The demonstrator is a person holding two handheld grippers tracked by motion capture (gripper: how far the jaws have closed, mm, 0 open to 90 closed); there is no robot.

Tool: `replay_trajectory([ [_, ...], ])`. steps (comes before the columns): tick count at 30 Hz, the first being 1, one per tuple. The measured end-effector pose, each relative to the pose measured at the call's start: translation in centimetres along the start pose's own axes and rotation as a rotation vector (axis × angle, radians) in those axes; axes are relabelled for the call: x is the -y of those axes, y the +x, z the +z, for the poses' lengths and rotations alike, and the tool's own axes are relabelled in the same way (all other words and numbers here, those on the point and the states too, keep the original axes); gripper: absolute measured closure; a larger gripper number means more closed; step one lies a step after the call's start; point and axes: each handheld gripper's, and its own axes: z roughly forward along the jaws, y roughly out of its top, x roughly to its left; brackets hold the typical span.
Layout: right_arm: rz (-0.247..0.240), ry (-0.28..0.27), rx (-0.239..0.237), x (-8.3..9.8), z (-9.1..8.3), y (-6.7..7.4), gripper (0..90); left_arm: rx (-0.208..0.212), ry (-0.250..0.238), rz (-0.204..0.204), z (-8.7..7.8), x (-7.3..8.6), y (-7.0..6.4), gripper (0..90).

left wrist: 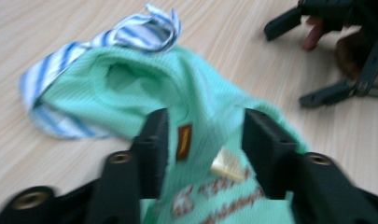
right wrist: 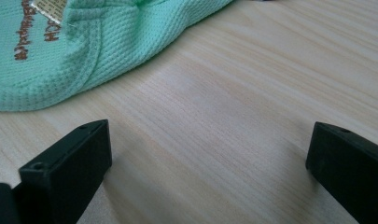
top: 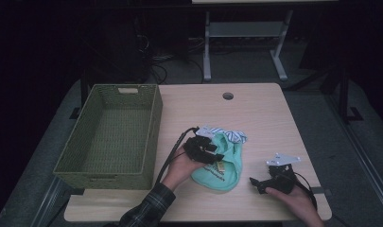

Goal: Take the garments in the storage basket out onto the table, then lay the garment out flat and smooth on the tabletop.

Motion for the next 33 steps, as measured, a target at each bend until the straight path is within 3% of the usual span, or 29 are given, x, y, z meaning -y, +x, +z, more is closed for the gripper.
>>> replay_trajectory([
  [3, 0.0, 0.0, 0.0, 0.0, 0.0, 0.0, 0.0, -0.018, -0.002, -0.006, -1.1, 0.8, -0.2, 72.0],
  [7, 0.002, -0.001, -0.003, 0.0, 0.0, 0.0, 0.0, -0.033, 0.011, -0.021, -2.1, 2.1, -0.7, 84.7],
  [14, -0.001, 0.001, -0.011, 0.0, 0.0, 0.1, 0.0, -0.073, 0.068, -0.009, -2.6, 3.8, -1.4, 86.4],
  [15, -0.003, 0.003, -0.011, 0.0, 0.0, 0.1, 0.0, -0.082, 0.071, -0.023, -2.6, 4.4, -1.5, 86.2],
  [22, -0.005, 0.002, -0.013, -0.1, 0.0, 0.1, 0.4, -0.122, 0.138, -0.034, -2.3, 6.1, -1.0, 87.8],
  [25, -0.015, -0.001, -0.014, -0.2, -0.3, 0.0, 13.3, -0.13, 0.166, -0.039, -2.1, 6.4, -0.9, 89.5],
  [28, -0.015, 0.003, -0.009, -0.4, -0.5, -0.1, 19.4, -0.136, 0.183, -0.02, -1.9, 6.4, -0.9, 89.6],
  [33, -0.008, -0.003, -0.012, -0.7, -0.9, -0.2, 24.6, -0.135, 0.174, -0.03, -1.9, 6.5, -0.9, 89.6],
])
